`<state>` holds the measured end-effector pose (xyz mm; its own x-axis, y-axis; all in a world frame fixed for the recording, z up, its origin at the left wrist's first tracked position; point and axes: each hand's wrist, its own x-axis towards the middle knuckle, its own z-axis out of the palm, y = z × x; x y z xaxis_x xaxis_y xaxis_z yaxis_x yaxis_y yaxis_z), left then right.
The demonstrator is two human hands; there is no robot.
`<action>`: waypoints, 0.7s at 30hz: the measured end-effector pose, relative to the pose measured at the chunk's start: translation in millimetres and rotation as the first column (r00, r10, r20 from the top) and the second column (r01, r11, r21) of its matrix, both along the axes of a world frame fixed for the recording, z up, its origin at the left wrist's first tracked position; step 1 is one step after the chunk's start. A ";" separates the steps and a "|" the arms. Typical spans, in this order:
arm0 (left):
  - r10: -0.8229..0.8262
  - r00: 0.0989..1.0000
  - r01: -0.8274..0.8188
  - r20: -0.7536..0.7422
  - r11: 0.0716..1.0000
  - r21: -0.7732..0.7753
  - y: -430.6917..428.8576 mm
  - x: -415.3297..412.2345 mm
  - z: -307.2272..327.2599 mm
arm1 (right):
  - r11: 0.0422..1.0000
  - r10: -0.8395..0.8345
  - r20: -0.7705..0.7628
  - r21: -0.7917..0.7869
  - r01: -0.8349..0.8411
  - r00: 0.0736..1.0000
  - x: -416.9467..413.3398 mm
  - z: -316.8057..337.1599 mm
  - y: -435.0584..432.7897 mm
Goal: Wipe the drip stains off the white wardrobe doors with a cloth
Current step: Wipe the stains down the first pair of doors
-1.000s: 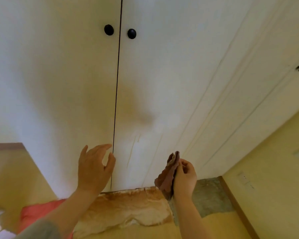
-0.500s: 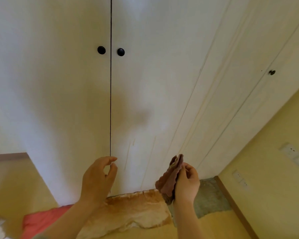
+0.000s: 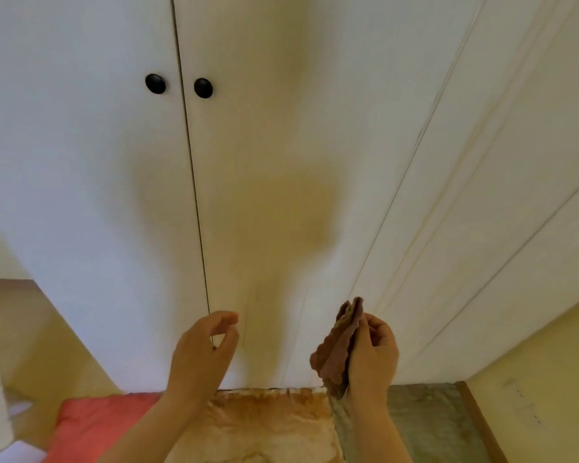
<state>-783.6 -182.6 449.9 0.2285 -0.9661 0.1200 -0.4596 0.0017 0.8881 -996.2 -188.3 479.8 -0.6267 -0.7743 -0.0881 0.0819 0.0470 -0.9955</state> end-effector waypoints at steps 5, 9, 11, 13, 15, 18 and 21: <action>0.056 0.998 -0.056 -0.007 0.998 0.043 -19.6 -11.8 -29.1 | 0.998 0.055 0.047 0.017 -0.056 0.997 -9.3 -31.5 -30.9; 0.062 0.998 -0.062 -0.010 0.996 0.064 -32.4 -10.5 -62.4 | 0.997 0.073 0.034 0.022 -0.074 0.997 -7.1 -64.9 -47.8; 0.068 0.998 -0.067 -0.007 0.995 0.069 -42.0 -4.5 -84.1 | 0.995 0.094 0.027 0.012 -0.094 0.995 -1.4 -79.0 -56.6; 0.071 0.997 -0.071 -0.003 0.995 0.065 -55.3 2.0 -110.4 | 0.992 0.125 0.013 -0.022 -0.124 0.992 6.9 -102.0 -71.1; 0.074 0.997 -0.074 -0.006 0.996 0.049 -70.4 7.2 -135.4 | 0.989 0.146 -0.041 -0.030 -0.148 0.988 14.6 -128.7 -85.9; 0.080 0.997 -0.080 -0.011 0.997 0.012 -95.8 12.2 -188.4 | 0.982 0.168 -0.117 -0.068 -0.176 0.979 27.2 -185.0 -112.0; 0.088 0.996 -0.088 -0.009 0.995 -0.045 -117.4 16.3 -244.3 | 0.968 0.197 -0.109 -0.133 -0.210 0.974 37.0 -238.7 -133.6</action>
<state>-767.2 -300.0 205.6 0.3130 -0.9359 0.1617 -0.4540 0.0021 0.8910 -959.2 -321.9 241.1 -0.4546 -0.8867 0.0844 -0.0088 -0.0903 -0.9959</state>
